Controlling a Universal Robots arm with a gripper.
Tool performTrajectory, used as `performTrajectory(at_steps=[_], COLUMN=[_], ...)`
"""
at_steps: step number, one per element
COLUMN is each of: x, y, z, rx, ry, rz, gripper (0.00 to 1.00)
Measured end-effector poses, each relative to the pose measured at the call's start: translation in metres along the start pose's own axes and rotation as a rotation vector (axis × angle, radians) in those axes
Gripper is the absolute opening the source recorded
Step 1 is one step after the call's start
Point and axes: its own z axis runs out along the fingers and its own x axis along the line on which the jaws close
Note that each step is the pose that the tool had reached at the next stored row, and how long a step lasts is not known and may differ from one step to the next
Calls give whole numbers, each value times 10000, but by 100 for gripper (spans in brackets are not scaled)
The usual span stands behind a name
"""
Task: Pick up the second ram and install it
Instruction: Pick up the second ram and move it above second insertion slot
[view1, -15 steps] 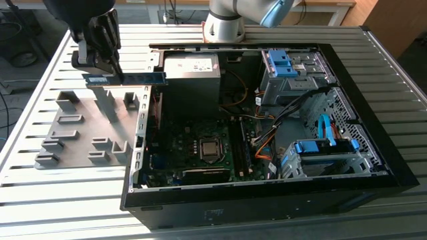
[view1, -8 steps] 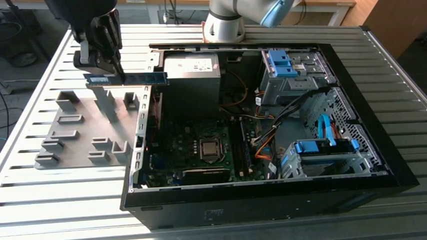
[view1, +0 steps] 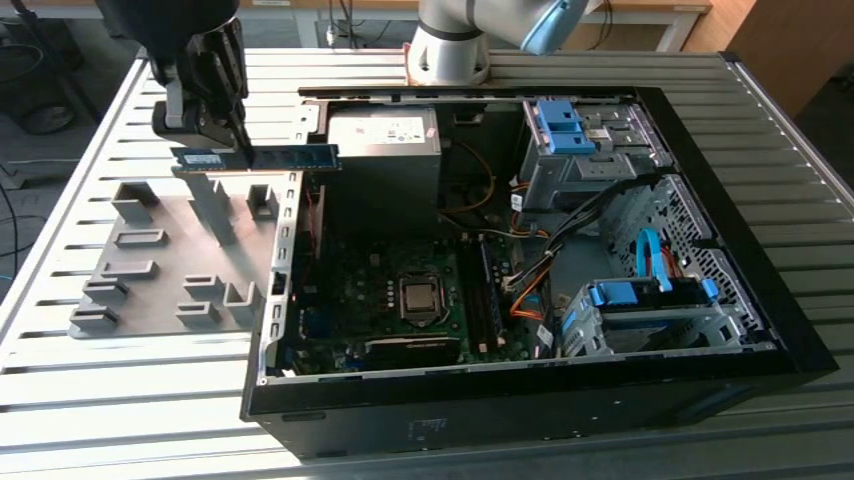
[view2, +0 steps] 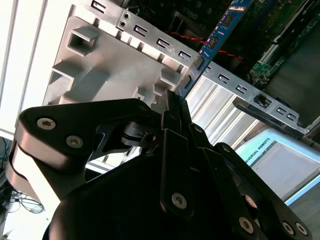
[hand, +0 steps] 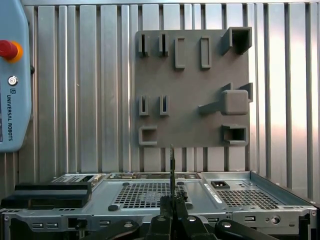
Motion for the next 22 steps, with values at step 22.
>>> performTrajectory(at_steps=[22], x=[-3], y=[-103], z=[1], rx=[0], ry=[0], rz=[0], gripper=[14])
